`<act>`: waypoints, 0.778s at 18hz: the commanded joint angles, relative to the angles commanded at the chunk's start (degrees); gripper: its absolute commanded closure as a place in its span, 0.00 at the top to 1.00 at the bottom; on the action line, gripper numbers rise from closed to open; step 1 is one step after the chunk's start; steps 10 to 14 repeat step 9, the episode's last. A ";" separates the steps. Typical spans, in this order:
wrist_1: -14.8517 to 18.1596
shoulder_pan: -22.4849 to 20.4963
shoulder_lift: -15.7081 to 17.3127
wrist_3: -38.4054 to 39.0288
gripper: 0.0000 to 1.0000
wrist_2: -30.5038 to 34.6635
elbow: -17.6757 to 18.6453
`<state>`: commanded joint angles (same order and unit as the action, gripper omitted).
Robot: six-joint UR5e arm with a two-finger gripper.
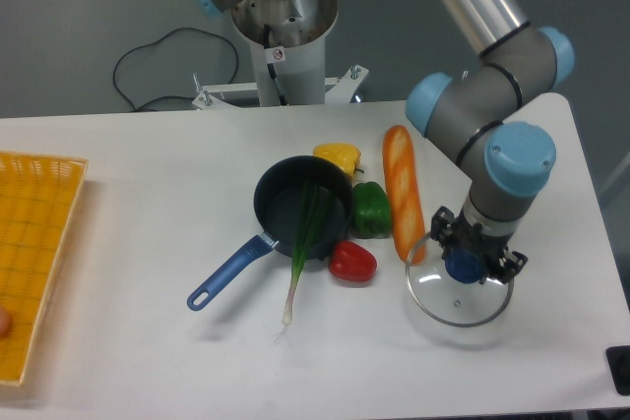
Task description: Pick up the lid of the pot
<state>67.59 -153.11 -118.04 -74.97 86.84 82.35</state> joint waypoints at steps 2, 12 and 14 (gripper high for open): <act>-0.09 0.09 1.49 0.00 0.60 0.00 1.49; 0.18 0.53 4.14 -0.44 0.60 0.00 3.87; 0.18 0.53 4.14 -0.44 0.60 0.00 3.87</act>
